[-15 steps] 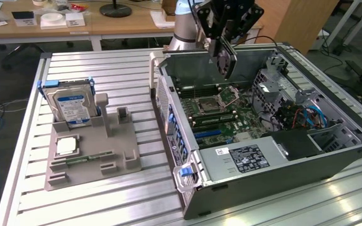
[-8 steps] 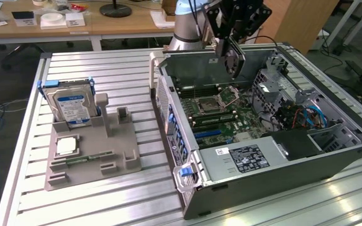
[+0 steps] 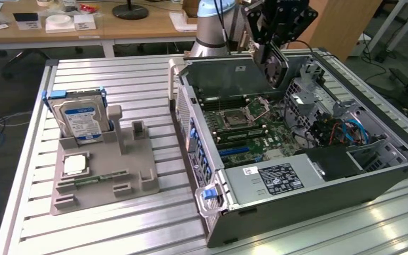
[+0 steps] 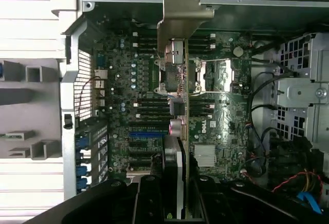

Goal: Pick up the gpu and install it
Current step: 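Pick up the gpu and move the gpu toward the slot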

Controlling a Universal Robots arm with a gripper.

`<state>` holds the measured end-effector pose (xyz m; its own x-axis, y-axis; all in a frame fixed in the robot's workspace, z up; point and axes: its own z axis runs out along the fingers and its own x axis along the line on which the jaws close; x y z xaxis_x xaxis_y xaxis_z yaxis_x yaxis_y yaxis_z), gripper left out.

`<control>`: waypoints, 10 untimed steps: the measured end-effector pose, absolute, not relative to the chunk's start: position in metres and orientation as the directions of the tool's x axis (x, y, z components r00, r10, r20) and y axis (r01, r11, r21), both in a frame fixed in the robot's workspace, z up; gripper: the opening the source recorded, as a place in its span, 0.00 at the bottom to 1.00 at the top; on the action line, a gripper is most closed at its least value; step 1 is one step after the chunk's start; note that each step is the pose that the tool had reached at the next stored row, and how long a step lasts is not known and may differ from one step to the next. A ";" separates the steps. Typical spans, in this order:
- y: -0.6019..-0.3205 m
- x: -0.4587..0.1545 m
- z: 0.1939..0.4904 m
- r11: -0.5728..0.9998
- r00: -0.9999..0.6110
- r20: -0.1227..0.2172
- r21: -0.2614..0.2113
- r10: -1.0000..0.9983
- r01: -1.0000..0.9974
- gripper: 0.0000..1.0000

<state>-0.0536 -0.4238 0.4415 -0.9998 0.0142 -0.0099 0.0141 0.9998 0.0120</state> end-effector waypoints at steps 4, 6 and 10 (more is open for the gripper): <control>-0.424 -0.038 0.440 1.000 -1.000 -0.010 0.012 0.014 0.014 0.28; -0.424 -0.030 0.440 1.000 -1.000 -0.010 0.012 0.014 0.014 0.28; -0.424 -0.019 0.439 1.000 -1.000 -0.010 0.012 0.013 0.013 0.28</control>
